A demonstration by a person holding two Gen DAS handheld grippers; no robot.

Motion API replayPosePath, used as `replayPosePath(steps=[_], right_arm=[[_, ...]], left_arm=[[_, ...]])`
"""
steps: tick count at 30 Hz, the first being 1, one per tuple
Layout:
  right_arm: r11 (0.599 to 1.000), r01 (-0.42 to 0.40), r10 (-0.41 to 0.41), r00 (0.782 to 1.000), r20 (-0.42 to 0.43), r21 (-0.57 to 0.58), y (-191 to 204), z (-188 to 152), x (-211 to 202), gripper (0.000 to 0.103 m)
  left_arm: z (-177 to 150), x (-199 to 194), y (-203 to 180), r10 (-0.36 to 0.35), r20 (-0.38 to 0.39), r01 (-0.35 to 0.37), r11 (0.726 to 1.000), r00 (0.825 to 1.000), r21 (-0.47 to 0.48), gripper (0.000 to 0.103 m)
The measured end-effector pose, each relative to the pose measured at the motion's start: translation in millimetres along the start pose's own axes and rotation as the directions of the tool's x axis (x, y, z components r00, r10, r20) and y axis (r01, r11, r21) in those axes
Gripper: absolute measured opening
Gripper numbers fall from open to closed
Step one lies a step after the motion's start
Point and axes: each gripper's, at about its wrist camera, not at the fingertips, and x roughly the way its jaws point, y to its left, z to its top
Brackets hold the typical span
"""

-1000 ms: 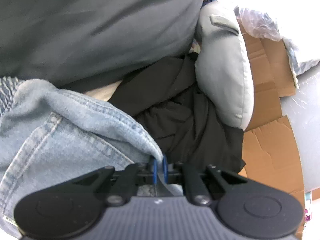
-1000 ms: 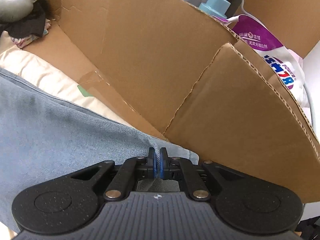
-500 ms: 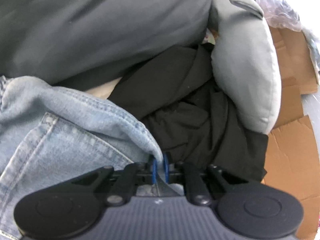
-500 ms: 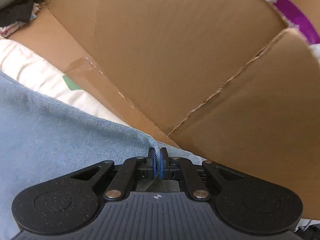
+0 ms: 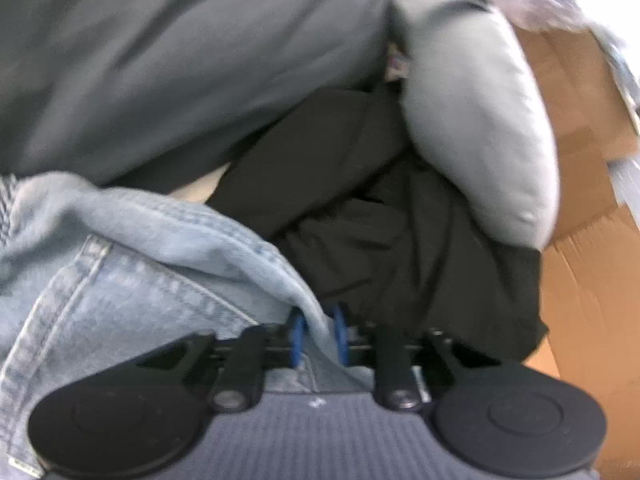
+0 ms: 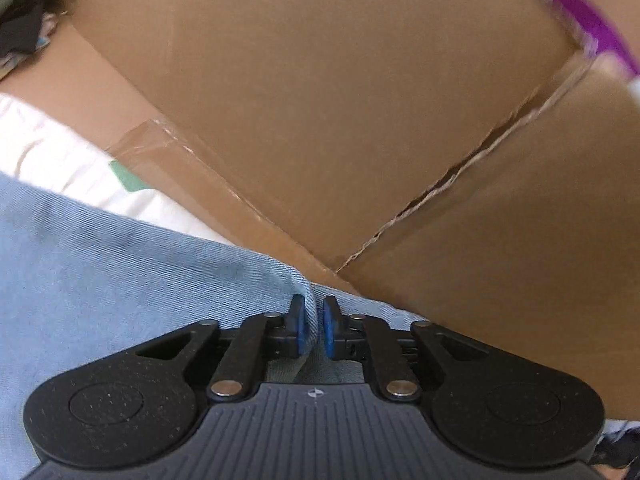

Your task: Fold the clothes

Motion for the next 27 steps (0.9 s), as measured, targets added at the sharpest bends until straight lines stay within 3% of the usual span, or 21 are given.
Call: replayPosePath(steps=[1, 3, 7, 11, 18, 22, 27], right_arm=[[1.000, -0.005, 0.005, 1.000, 0.021, -0.003, 1, 0, -9, 0.036], [1.000, -0.007, 0.005, 0.998, 0.062, 0.024, -2, -1, -28, 0.046], [0.996, -0.050, 0.043, 0.994, 0.099, 0.067, -13, -8, -68, 0.046], [0.977, -0.132, 0.113, 0.986, 0.120, 0.167, -34, -22, -110, 0.046], [0.975, -0.137, 0.109, 0.980, 0.164, 0.173, -50, -49, -183, 0.046], [0.953, -0.164, 0.117, 0.975, 0.188, 0.254, -67, -65, -232, 0.046], [0.949, -0.195, 0.141, 0.965, 0.222, 0.249, -72, -86, -279, 0.046]], left_arm=[[-2, -5, -4, 0.014, 0.001, -0.014, 0.999, 1.000, 0.030, 0.030], [-6, -17, -12, 0.045, 0.004, -0.045, 0.995, 0.999, 0.084, 0.033], [-14, -46, -20, 0.039, 0.004, -0.039, 0.990, 0.999, 0.135, 0.034], [-31, -79, -15, 0.023, -0.043, -0.018, 0.992, 0.999, 0.122, 0.038], [-47, -130, -35, -0.048, -0.087, 0.064, 0.980, 0.995, 0.190, 0.046], [-55, -158, -46, -0.096, -0.088, 0.115, 0.962, 0.991, 0.249, 0.054], [-59, -177, -59, -0.149, -0.089, 0.167, 0.953, 0.985, 0.254, 0.054]])
